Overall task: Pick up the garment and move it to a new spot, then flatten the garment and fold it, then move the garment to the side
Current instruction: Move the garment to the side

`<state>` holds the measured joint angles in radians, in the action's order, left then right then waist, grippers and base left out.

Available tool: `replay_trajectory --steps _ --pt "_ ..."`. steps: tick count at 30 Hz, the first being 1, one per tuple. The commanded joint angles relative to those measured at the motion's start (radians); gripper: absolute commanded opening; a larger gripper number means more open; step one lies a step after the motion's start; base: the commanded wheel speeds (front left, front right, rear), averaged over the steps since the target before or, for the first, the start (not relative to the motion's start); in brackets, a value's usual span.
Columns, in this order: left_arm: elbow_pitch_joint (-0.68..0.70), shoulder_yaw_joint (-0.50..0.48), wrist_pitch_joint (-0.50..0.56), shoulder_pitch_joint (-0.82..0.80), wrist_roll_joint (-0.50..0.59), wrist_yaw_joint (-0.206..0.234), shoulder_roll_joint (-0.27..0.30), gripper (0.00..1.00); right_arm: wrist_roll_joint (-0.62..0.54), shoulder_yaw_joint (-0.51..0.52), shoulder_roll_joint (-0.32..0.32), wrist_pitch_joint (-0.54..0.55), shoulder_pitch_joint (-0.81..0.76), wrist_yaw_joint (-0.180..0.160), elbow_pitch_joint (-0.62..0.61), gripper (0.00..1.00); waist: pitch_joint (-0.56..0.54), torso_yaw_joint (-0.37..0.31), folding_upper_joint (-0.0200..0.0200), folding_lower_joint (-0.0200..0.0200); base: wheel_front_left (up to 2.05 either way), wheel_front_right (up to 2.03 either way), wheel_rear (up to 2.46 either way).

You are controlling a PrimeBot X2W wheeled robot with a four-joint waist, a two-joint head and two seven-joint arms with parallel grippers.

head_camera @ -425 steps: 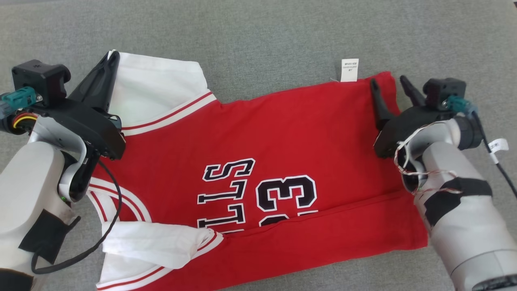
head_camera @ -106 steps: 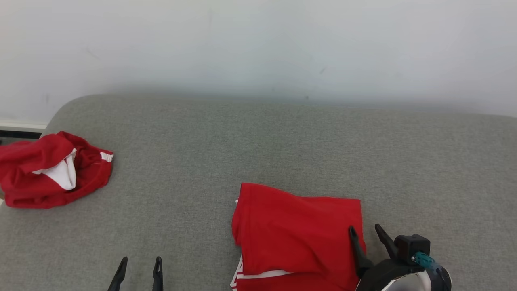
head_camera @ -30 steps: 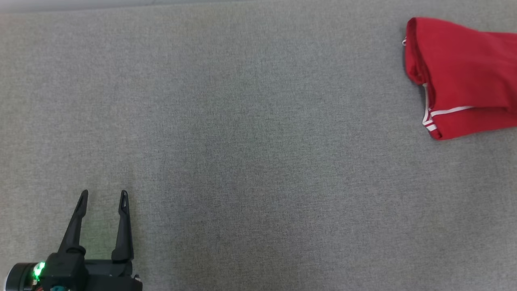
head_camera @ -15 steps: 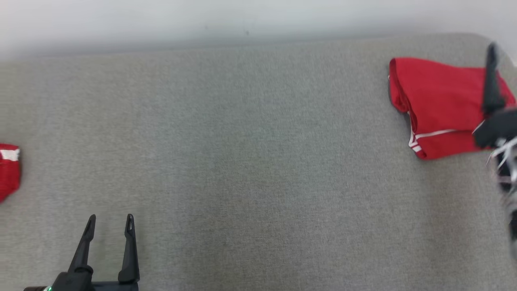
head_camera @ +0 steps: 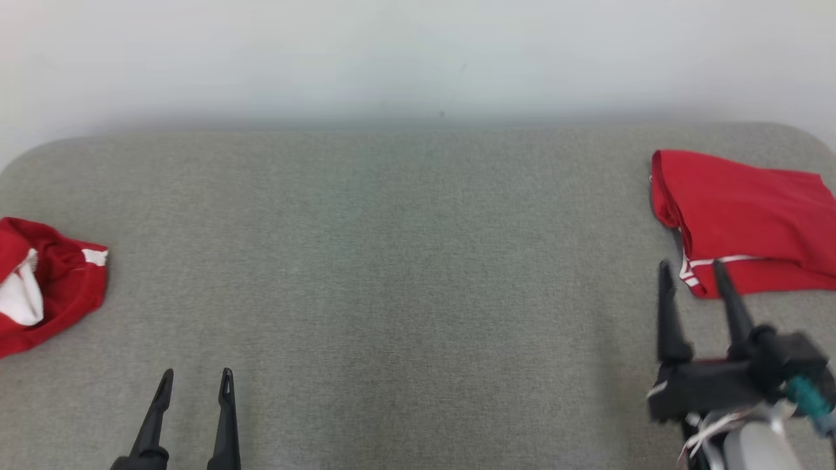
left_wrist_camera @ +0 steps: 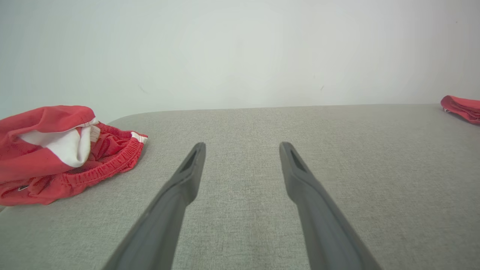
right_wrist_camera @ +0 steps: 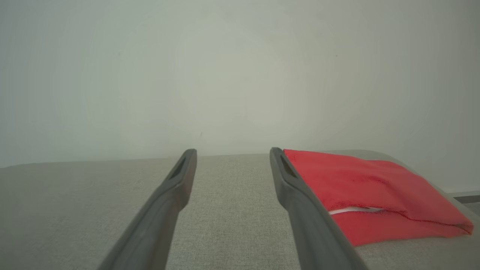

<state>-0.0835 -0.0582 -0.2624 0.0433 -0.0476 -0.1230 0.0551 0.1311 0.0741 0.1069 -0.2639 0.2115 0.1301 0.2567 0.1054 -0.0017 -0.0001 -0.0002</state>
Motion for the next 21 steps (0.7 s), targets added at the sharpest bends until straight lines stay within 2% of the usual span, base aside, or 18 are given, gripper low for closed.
replay_trajectory --steps 1,9,21 --pt "-0.002 0.002 -0.003 0.021 0.001 0.007 -0.003 1.0 -0.005 -0.017 -0.009 0.0 -0.047 0.0 -0.029 1.0 -0.021 0.02 0.0001 0.0002 0.0 0.0 0.0" --pt "0.002 0.006 -0.003 0.043 -0.002 0.013 -0.004 1.0 0.022 -0.03 -0.049 0.0 -0.188 0.0 -0.134 1.0 -0.042 0.038 0.0001 0.0002 0.0 0.0 0.0" --pt "-0.01 0.018 -0.003 0.059 -0.025 0.025 -0.005 1.0 0.059 -0.023 -0.056 0.0 -0.308 0.0 -0.145 1.0 -0.068 0.05 0.0001 0.0002 0.0 0.0 0.0"
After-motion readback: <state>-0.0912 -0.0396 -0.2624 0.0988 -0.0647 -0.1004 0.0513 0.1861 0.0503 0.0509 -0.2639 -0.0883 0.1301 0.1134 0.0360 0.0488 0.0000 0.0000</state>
